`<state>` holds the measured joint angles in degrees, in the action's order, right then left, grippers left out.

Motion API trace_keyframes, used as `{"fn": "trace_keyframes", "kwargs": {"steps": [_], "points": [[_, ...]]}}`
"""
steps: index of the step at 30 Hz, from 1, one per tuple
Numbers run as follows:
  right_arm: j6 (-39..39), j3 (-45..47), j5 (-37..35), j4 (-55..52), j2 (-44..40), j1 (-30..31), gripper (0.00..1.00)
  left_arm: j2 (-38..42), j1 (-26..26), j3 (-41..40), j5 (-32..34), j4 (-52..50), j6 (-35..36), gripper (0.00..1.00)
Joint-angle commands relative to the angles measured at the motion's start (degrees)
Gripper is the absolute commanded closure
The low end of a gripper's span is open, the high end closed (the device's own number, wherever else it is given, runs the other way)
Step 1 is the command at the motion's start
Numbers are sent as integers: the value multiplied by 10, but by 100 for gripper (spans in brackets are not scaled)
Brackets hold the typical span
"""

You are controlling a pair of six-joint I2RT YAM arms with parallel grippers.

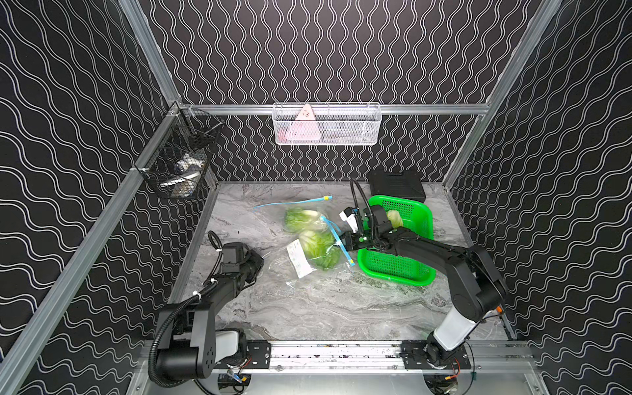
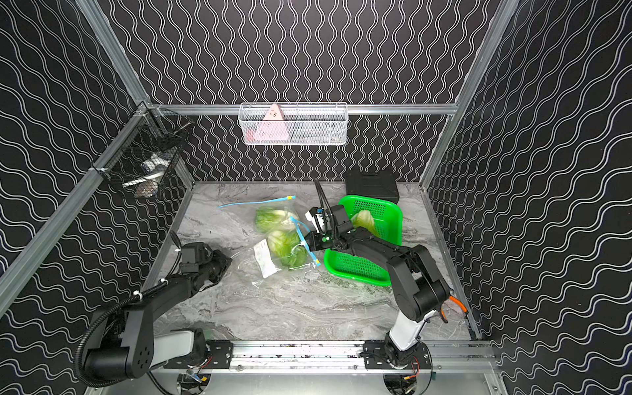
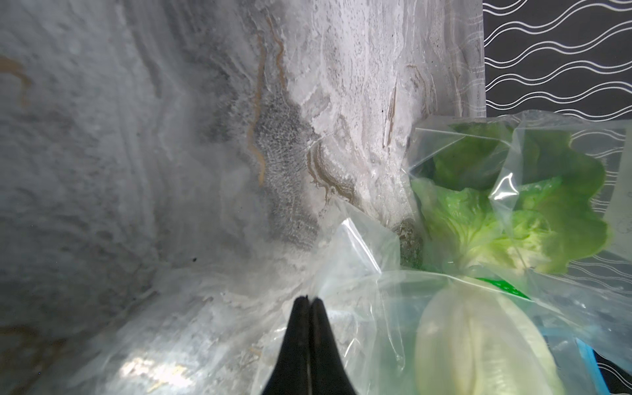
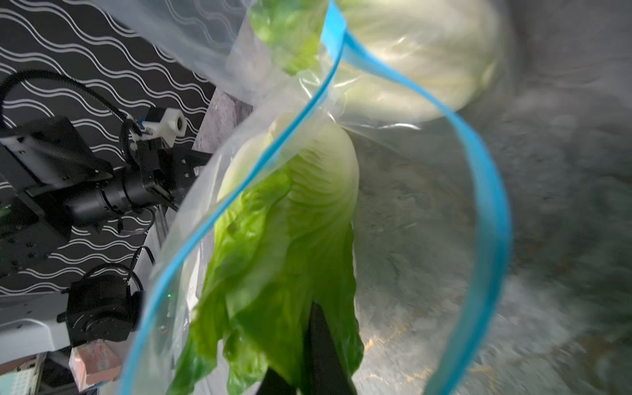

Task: Open the zip-top bag and take out the chinese cabbages
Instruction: Pick up the Chinese cabbage from the zipper food storage bag.

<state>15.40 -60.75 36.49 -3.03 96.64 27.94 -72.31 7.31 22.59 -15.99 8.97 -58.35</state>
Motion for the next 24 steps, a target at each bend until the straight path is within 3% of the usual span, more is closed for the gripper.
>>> {"fn": "trace_keyframes", "kwargs": {"steps": [1, 6, 24], "points": [[-17, 12, -16, -9, -42, -32, 100, 1, 2, 6, 13, -6, 0, 100], [-45, 11, -87, -54, -97, -56, 100, -6, 4, 4, 11, 3, -3, 100], [-62, 17, -259, -61, -272, -61, 100, -12, 7, 7, 10, 5, -5, 100]]}}
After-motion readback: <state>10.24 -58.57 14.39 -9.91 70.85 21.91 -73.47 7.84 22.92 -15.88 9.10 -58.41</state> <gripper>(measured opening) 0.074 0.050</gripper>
